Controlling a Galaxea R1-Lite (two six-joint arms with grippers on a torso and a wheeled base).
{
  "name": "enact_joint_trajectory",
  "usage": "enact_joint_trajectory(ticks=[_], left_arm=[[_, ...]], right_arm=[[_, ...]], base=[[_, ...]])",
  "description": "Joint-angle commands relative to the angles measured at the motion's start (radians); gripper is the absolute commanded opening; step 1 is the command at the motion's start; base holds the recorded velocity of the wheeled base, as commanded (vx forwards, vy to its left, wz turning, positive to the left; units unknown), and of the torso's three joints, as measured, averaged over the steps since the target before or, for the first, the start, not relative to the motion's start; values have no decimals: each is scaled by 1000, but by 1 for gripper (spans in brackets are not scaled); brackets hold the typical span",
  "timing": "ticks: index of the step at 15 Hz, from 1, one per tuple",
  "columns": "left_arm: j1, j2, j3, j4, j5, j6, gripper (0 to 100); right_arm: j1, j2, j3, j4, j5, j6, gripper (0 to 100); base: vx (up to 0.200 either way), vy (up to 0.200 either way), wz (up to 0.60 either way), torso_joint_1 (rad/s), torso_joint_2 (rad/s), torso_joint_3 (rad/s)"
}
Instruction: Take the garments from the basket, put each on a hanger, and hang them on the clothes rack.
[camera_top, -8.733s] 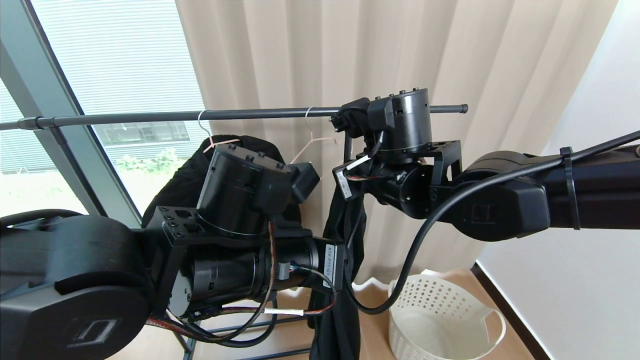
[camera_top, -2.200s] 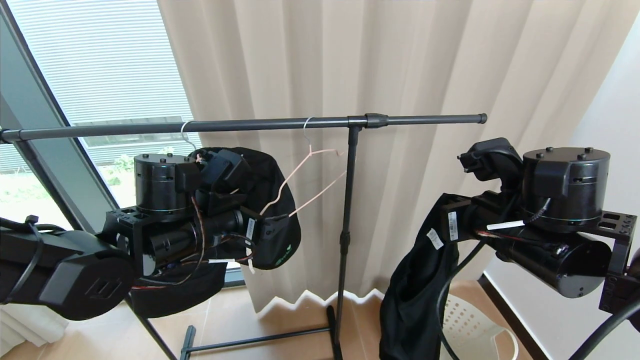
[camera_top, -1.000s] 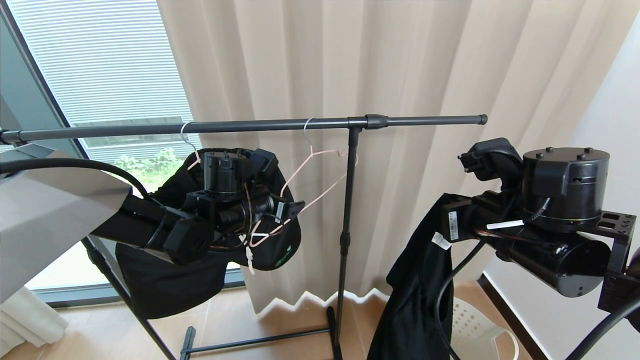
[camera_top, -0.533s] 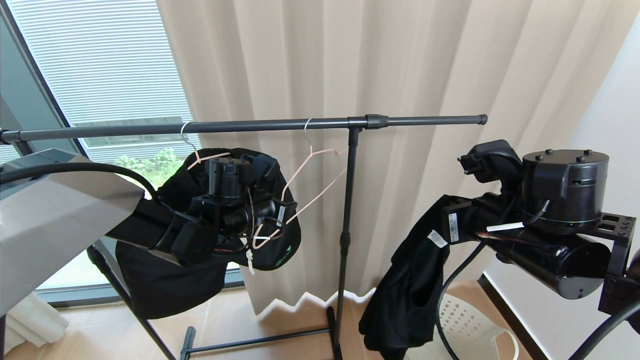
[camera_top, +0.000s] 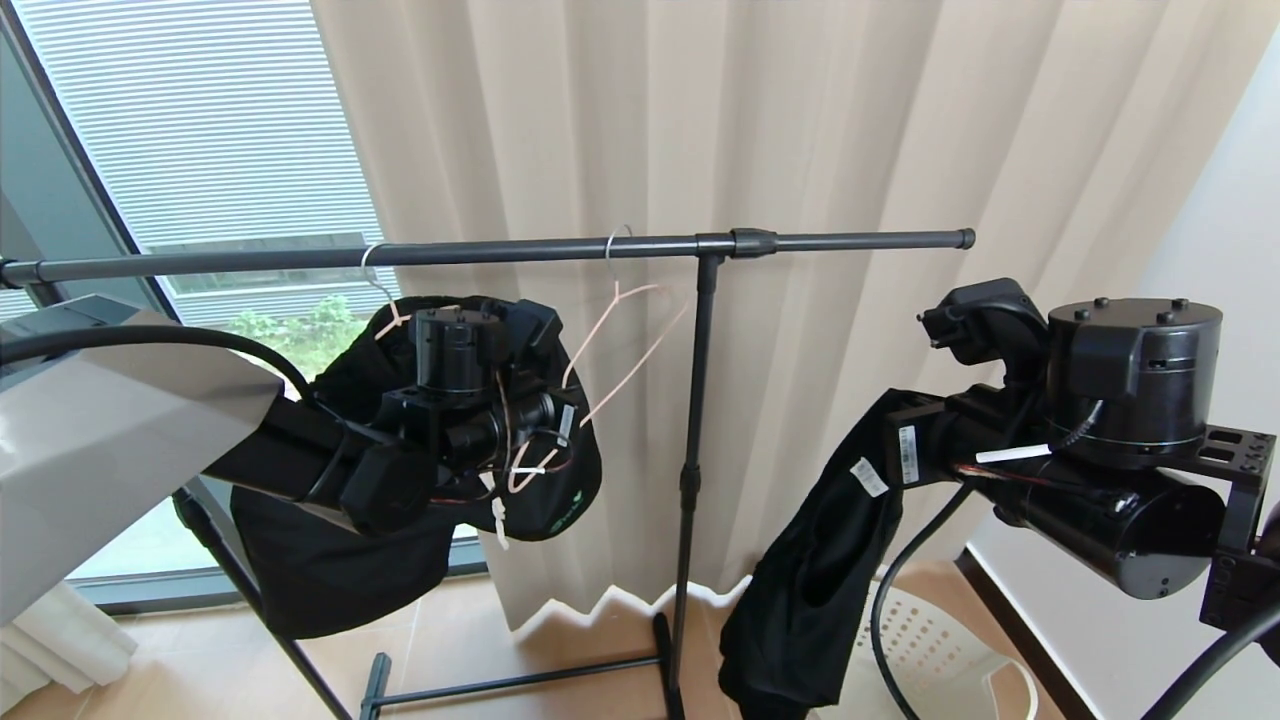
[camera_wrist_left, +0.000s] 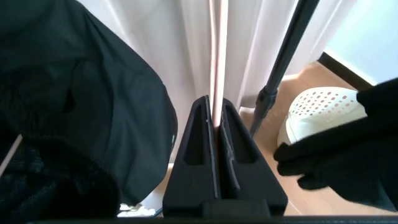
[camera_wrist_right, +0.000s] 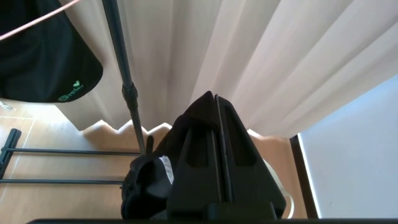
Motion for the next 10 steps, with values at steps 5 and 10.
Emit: enact_joint_trajectory(ticks=[5, 10], left_arm=[[-22, -135, 106, 0, 0, 8, 0], [-42, -317, 292, 0, 0, 8, 0]], right_arm=[[-1, -5, 0, -1, 0, 0, 0], [1, -5, 0, -1, 0, 0, 0]], base=[[0, 0, 0, 0, 0, 0], [0, 0, 0, 0, 0, 0]])
